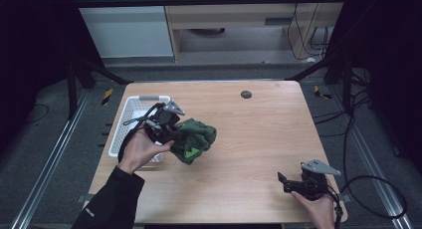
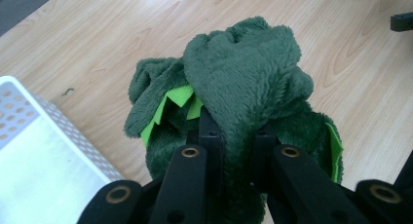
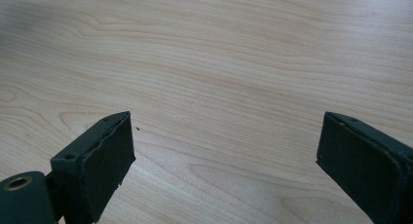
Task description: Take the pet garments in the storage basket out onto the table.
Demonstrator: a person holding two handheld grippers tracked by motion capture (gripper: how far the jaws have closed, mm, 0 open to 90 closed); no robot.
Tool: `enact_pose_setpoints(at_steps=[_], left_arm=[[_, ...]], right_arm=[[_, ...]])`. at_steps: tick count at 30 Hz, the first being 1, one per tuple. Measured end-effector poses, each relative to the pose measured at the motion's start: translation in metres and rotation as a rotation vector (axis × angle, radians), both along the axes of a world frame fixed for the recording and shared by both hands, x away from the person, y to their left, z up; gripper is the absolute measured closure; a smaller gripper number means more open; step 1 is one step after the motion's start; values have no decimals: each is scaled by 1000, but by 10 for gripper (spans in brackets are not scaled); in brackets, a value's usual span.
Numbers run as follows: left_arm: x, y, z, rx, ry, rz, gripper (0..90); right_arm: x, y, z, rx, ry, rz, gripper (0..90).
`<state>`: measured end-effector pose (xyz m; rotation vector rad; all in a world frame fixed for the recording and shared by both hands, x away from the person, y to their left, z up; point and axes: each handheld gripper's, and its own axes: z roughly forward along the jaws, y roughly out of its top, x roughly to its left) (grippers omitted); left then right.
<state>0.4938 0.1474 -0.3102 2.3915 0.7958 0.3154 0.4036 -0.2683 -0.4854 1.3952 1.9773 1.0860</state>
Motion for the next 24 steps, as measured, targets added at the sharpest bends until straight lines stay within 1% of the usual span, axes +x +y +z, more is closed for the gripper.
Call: enact_pose_setpoints(at_steps=[2,15,20,24], left_arm=[[0,-3,-3,-9,5,-6,813],[3,-26,-21,-18,28,-42,812],[3,-31,-25,-19,29,-44,811],[5,-37,-30,-26,32,-47,811]], right_arm=[[0,0,0,0,0,-1,66],[0,0,1,6,5,0,67],[0,0,0,0,-1,2,67],[0,0,1,6,3,1,67]])
